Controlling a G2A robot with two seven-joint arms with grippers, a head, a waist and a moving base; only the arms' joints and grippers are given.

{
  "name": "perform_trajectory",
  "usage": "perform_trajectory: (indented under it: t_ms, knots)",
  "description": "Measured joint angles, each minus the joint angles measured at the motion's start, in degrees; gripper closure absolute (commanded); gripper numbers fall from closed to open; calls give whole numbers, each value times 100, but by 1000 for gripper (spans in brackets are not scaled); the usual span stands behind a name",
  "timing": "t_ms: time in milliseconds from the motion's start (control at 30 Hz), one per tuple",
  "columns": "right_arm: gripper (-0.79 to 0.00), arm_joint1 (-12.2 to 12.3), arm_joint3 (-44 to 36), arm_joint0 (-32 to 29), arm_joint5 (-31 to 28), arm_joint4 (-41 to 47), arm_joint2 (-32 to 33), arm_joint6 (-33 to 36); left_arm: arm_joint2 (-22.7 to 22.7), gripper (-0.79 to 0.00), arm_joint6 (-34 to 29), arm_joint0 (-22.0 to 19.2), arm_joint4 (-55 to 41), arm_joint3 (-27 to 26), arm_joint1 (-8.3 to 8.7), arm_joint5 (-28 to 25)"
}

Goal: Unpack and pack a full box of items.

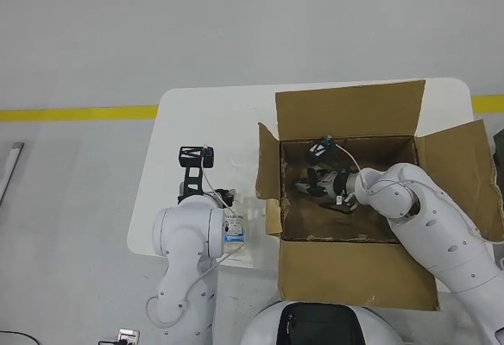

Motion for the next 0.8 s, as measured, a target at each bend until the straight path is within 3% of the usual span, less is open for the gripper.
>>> perform_trajectory:
  t_ms: [133, 800]
  knots:
    - [0, 19, -98, -31, -31, -5, 26, 56, 0, -785, 0, 0, 0, 0, 0, 0]
    - [0, 116, -362, 30, -384, 380, 167, 574, 0, -785, 0, 0, 0, 0, 0, 0]
